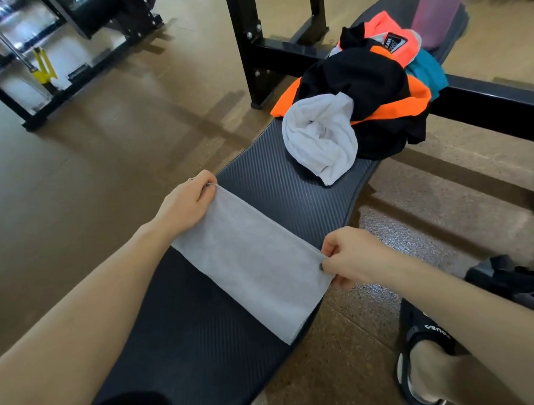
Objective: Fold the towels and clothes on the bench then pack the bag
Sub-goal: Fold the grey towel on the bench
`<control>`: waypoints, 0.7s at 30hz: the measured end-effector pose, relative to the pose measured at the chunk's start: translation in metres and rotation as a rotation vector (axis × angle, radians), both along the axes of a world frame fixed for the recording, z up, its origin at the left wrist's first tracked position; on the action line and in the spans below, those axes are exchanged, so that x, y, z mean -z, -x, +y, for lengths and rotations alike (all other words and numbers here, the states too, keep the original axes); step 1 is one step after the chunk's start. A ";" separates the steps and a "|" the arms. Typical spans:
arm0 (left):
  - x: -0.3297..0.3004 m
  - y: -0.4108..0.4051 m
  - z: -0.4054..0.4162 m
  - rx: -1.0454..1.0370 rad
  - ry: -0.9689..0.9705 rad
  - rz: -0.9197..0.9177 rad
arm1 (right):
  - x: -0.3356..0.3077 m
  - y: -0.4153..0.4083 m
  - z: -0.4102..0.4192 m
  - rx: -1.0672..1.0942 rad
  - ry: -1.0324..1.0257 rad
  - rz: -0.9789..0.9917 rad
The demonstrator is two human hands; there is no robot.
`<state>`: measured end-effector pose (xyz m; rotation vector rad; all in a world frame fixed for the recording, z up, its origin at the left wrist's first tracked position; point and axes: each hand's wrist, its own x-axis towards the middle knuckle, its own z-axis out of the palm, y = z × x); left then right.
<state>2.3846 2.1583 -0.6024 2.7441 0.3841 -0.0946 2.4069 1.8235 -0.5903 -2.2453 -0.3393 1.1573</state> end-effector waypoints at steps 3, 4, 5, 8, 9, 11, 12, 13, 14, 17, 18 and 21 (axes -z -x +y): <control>-0.002 -0.002 0.004 0.019 -0.008 0.062 | -0.002 0.003 -0.001 -0.005 -0.005 0.035; -0.002 -0.003 0.005 0.036 -0.023 0.073 | -0.002 0.003 -0.001 0.004 -0.010 0.055; -0.003 -0.004 0.004 0.051 -0.038 0.078 | -0.002 0.002 -0.001 0.013 -0.013 0.073; -0.005 -0.006 0.000 0.082 -0.091 0.079 | -0.002 0.000 -0.002 0.033 -0.030 0.109; -0.006 -0.006 -0.002 0.086 -0.114 0.083 | -0.002 -0.001 -0.002 0.037 -0.035 0.118; -0.006 -0.006 -0.005 0.073 -0.140 0.086 | -0.002 -0.001 -0.002 0.040 -0.032 0.130; -0.006 -0.006 -0.005 0.060 -0.142 0.079 | -0.002 -0.001 -0.001 0.043 -0.031 0.135; -0.005 -0.006 -0.005 0.047 -0.142 0.071 | -0.002 -0.001 -0.001 0.047 -0.032 0.138; -0.005 -0.006 -0.005 0.038 -0.143 0.070 | -0.002 0.000 -0.001 0.051 -0.032 0.138; -0.003 -0.003 -0.005 0.029 -0.146 0.070 | -0.001 0.002 -0.002 0.063 -0.033 0.117; -0.003 -0.001 -0.005 0.023 -0.144 0.063 | -0.002 0.002 -0.002 0.064 -0.032 0.109; -0.003 0.003 -0.007 -0.026 -0.134 0.049 | -0.002 0.003 -0.003 0.066 -0.028 0.096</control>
